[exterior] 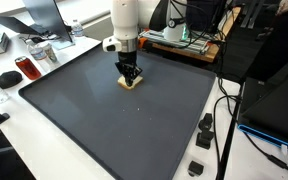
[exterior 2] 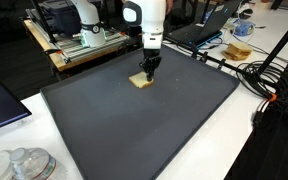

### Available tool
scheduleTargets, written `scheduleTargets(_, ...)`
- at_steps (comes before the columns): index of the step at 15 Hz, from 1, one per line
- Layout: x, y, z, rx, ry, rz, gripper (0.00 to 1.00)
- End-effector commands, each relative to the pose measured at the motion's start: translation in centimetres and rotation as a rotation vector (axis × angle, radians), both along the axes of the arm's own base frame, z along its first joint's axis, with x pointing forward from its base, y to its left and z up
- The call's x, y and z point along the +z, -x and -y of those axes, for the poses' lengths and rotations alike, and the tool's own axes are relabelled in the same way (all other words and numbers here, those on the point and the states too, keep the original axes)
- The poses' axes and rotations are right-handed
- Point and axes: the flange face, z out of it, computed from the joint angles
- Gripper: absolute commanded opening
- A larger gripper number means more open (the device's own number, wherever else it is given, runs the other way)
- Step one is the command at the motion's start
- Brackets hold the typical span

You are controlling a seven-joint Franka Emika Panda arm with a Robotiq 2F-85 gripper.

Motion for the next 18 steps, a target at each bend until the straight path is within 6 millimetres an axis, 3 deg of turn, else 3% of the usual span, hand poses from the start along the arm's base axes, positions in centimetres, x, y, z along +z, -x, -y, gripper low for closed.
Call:
scheduleTargets(1, -3.4, 0.2, 0.6, -0.012, -0.021, -0.020, 0.06)
scheduleTargets(11, -4.6, 1.5, 1.5, -0.022, -0.016, 0.017, 0.06)
scheduleTargets(18, -5.2, 2.3, 0.3, 0.037, 0.010, 0.025, 0.06)
